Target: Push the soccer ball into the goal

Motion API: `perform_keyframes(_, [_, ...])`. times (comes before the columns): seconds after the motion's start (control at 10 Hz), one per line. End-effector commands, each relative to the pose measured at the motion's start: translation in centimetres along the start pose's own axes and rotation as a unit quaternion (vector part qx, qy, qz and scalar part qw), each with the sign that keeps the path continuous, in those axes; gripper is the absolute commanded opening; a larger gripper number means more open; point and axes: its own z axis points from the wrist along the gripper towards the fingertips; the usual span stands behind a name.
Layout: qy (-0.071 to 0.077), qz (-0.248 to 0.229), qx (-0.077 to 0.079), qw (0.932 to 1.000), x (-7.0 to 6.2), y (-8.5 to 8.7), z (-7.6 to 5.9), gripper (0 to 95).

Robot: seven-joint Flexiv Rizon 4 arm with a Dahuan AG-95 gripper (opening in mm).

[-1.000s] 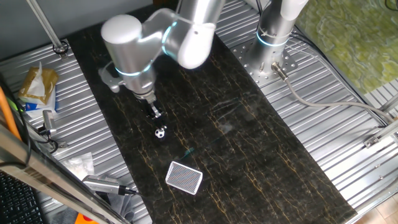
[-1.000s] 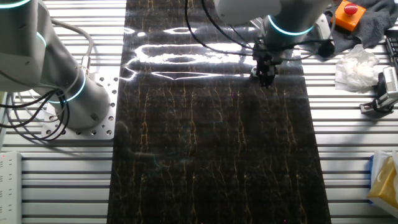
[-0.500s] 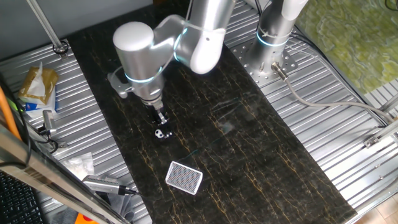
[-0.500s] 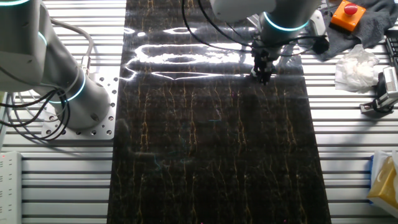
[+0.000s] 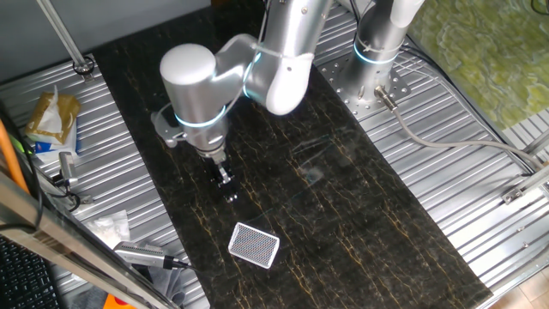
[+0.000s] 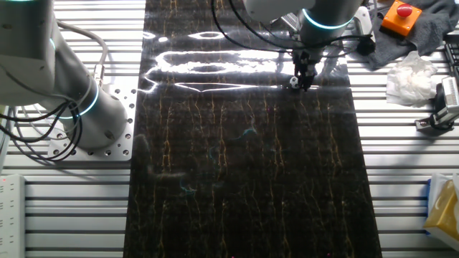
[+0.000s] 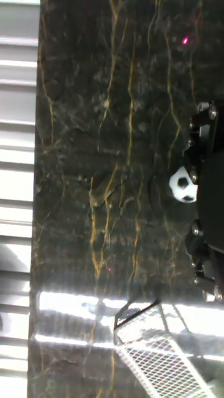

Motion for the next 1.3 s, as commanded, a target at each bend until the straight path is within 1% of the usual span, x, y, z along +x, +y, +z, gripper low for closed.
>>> perform_keyframes(0.1, [0.000, 0.006, -0.002, 1.0000, -0.2, 0.9, 0.0, 76.0])
perform_keyframes(0.4, [-0.003, 0.018, -0.006, 0.9998, -0.5, 2.8, -0.1, 76.0])
perform_keyframes(0.6, [0.000, 0.023, -0.003, 0.9997, -0.7, 3.2, -0.4, 76.0])
perform_keyframes(0.7, [0.003, 0.024, -0.002, 0.9997, -0.6, 3.2, -0.6, 57.0])
perform_keyframes(0.9, [0.004, 0.023, 0.001, 0.9997, -0.4, 3.0, -0.9, 57.0])
perform_keyframes(1.0, [0.003, 0.016, 0.007, 0.9998, -0.2, 2.8, -1.0, 57.0])
perform_keyframes(1.1, [0.003, 0.014, 0.010, 0.9999, -0.2, 2.8, -1.1, 76.0])
perform_keyframes(1.3, [-0.001, 0.001, 0.021, 0.9998, 0.2, 2.2, -1.3, 76.0])
